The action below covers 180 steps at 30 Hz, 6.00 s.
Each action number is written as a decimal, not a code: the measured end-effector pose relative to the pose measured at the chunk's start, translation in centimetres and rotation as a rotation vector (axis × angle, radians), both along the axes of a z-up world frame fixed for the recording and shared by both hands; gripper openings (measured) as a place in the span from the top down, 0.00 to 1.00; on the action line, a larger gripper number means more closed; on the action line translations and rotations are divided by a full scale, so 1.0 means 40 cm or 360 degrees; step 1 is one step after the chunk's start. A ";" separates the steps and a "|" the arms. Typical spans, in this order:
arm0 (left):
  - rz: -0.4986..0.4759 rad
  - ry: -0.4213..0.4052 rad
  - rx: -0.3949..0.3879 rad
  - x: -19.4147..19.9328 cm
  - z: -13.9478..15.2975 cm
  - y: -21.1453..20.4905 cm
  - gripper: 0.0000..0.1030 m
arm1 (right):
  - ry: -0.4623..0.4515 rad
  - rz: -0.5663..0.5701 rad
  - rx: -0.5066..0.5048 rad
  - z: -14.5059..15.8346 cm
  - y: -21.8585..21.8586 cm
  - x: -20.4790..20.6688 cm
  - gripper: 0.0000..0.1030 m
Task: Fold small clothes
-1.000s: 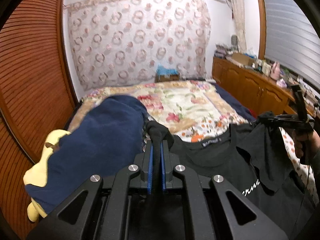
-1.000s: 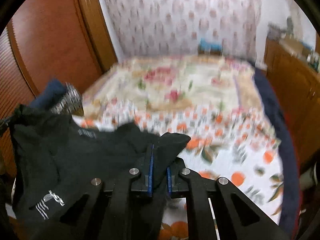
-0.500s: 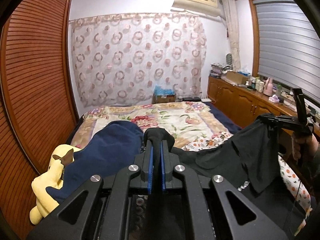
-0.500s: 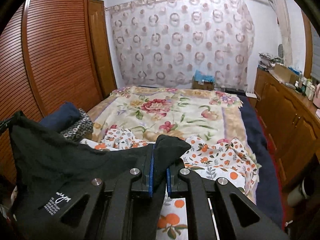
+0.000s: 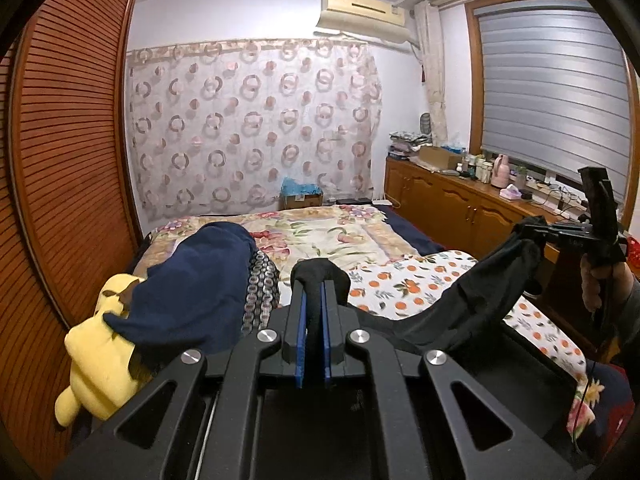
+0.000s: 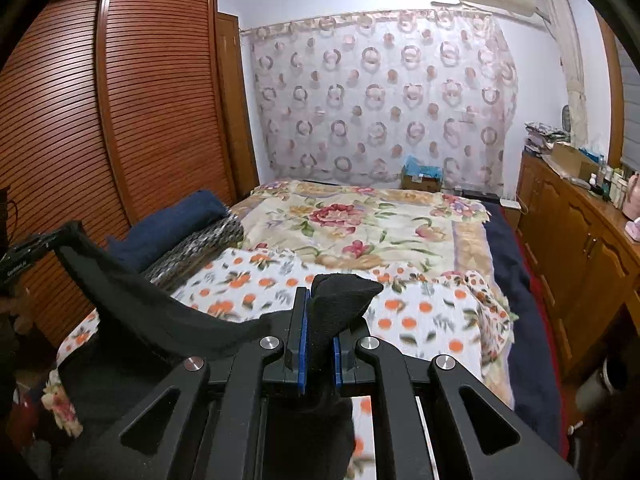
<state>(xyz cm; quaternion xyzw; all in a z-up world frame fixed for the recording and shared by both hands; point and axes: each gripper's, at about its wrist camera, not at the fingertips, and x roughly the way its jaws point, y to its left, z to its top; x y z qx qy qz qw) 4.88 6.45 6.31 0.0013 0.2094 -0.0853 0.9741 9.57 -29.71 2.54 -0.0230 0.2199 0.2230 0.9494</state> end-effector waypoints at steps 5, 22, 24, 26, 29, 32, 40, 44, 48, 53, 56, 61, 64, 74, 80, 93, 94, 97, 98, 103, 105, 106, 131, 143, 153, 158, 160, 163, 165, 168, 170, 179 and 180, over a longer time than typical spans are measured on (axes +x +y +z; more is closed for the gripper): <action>-0.0001 0.0010 -0.0023 -0.084 -0.007 0.021 0.93 | 0.0006 0.0017 -0.0006 0.006 -0.034 -0.108 0.91; -0.0035 0.0254 -0.0021 -0.209 -0.107 0.062 0.93 | 0.0198 0.0113 -0.0140 -0.027 -0.038 -0.292 0.91; -0.0022 0.0295 -0.0010 -0.206 -0.136 0.064 0.93 | 0.0260 0.0128 -0.0186 -0.058 -0.024 -0.282 0.91; -0.0007 0.0324 -0.0003 -0.204 -0.159 0.067 0.93 | 0.0323 0.0137 -0.0238 -0.087 -0.007 -0.268 0.91; 0.0009 0.0354 -0.0047 -0.205 -0.176 0.081 0.93 | 0.0379 0.0131 -0.0323 -0.106 0.013 -0.237 0.91; 0.0006 0.0331 -0.0093 -0.217 -0.169 0.098 0.91 | 0.0391 0.0155 -0.0353 -0.105 0.027 -0.227 0.91; 0.0033 0.0183 -0.0109 -0.230 -0.112 0.121 0.52 | 0.0359 0.0165 -0.0341 -0.059 0.035 -0.227 0.91; 0.0033 0.0185 -0.0125 -0.206 -0.114 0.122 0.29 | 0.0318 0.0145 -0.0323 -0.041 0.027 -0.244 0.76; 0.0034 0.0212 -0.0084 -0.168 -0.142 0.111 0.27 | 0.0246 0.0116 -0.0286 -0.020 -0.005 -0.261 0.67; 0.0045 0.0283 -0.0026 -0.118 -0.192 0.097 0.27 | 0.0210 0.0059 -0.0259 -0.006 -0.025 -0.241 0.63; 0.0069 0.0313 0.0018 -0.100 -0.215 0.092 0.27 | 0.0219 0.0040 -0.0247 -0.017 -0.028 -0.218 0.62; 0.0102 0.0330 0.0035 -0.080 -0.233 0.102 0.27 | 0.0255 0.0041 -0.0227 -0.030 -0.023 -0.178 0.61; 0.0130 0.0334 0.0028 -0.074 -0.238 0.112 0.27 | 0.0260 0.0118 -0.0170 -0.020 -0.013 -0.192 0.61; 0.0153 0.0331 0.0001 -0.077 -0.248 0.121 0.27 | 0.0524 0.0264 -0.0425 -0.116 0.052 -0.299 0.61; 0.0147 0.0312 0.0000 -0.077 -0.243 0.117 0.27 | 0.0517 0.0172 -0.0478 -0.096 0.025 -0.314 0.61; 0.0096 0.0345 0.0039 -0.045 -0.249 0.102 0.27 | 0.0242 0.0004 -0.0347 0.025 -0.035 -0.264 0.56; 0.0088 0.0369 0.0046 -0.039 -0.256 0.099 0.27 | 0.0249 0.0009 -0.0357 0.004 -0.029 -0.241 0.56; 0.0075 0.0428 0.0101 -0.019 -0.281 0.092 0.27 | 0.0317 0.0018 -0.0386 -0.070 -0.011 -0.165 0.56; 0.0072 0.0444 0.0114 -0.015 -0.288 0.093 0.27 | 0.0345 0.0025 -0.0388 -0.084 -0.006 -0.143 0.56; 0.0045 0.0606 0.0103 0.027 -0.333 0.115 0.27 | 0.0483 0.0082 -0.0346 -0.171 0.017 -0.016 0.56; 0.0026 0.0662 0.0082 0.041 -0.349 0.124 0.27 | 0.0533 0.0079 -0.0337 -0.193 0.024 0.013 0.56; 0.0016 0.0684 0.0073 0.046 -0.355 0.127 0.27 | 0.0558 0.0088 -0.0329 -0.203 0.023 0.027 0.56; -0.0201 0.0261 -0.0116 -0.169 -0.106 0.093 0.89 | 0.0152 0.0113 -0.0083 -0.047 -0.025 -0.229 0.93; -0.0163 -0.0345 -0.0134 -0.348 0.249 0.119 0.90 | -0.0455 0.0045 -0.0111 0.341 -0.125 -0.569 0.93; -0.0102 -0.0607 -0.0114 -0.350 0.433 0.138 0.90 | -0.0789 0.0045 -0.0162 0.539 -0.130 -0.718 0.93; -0.0073 -0.0575 -0.0092 -0.262 0.464 0.143 0.90 | -0.0783 0.0011 -0.0169 0.567 -0.119 -0.638 0.93; -0.0058 -0.0517 -0.0074 -0.198 0.446 0.137 0.90 | -0.0720 0.0003 -0.0173 0.555 -0.102 -0.578 0.93; 0.0003 -0.0406 0.0000 -0.066 0.379 0.114 0.89 | -0.0578 -0.0023 -0.0198 0.521 -0.069 -0.449 0.93; 0.0029 -0.0320 0.0033 0.041 0.317 0.095 0.89 | -0.0468 -0.0045 -0.0210 0.499 -0.037 -0.344 0.93; 0.0030 -0.0226 0.0092 0.209 0.203 0.071 0.87 | -0.0299 -0.0134 -0.0271 0.425 -0.002 -0.154 0.93; 0.0007 -0.0110 0.0132 0.314 0.127 0.061 0.81 | -0.0139 -0.0208 -0.0300 0.347 0.010 -0.009 0.93; -0.0032 0.0254 0.0174 0.417 -0.052 0.040 0.43 | 0.0292 -0.0393 -0.0370 0.095 0.037 0.269 0.61; -0.0043 0.0274 0.0167 0.407 -0.066 0.039 0.40 | 0.0304 -0.0397 -0.0342 0.089 0.033 0.265 0.58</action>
